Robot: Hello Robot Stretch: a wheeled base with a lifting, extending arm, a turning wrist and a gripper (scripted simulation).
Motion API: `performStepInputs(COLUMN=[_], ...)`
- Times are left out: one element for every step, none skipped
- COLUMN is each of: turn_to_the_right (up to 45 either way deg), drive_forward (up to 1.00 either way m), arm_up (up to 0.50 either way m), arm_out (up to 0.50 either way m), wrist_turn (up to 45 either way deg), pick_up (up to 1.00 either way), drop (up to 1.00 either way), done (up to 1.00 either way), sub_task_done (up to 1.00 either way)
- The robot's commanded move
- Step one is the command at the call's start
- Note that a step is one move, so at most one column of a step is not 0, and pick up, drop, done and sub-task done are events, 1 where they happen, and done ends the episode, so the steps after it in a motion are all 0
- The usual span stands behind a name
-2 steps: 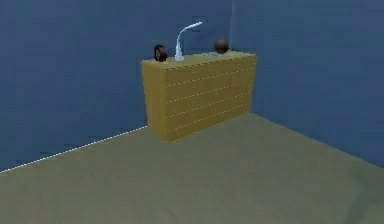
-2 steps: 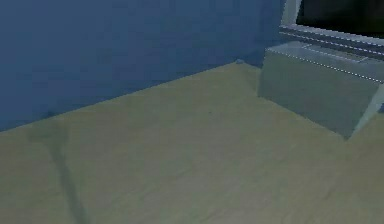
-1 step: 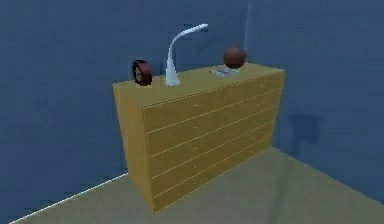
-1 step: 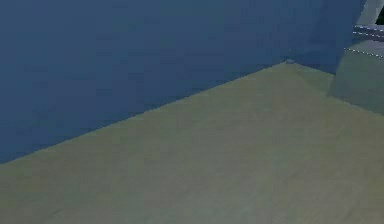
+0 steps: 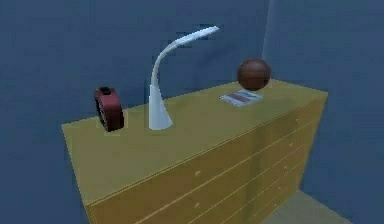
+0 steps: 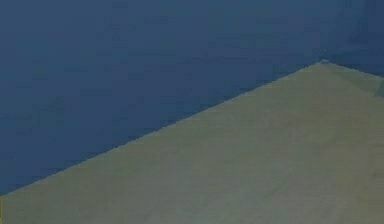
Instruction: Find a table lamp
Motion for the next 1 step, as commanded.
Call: performStepInputs(turn_to_the_right=[0.0], drive_forward=[0.00], arm_up=[0.00], arm_out=[0.00], wrist_turn=[0.0], pick_up=[0.00], drop=[0.00], done=[1.00], sub_task_done=[0.00])
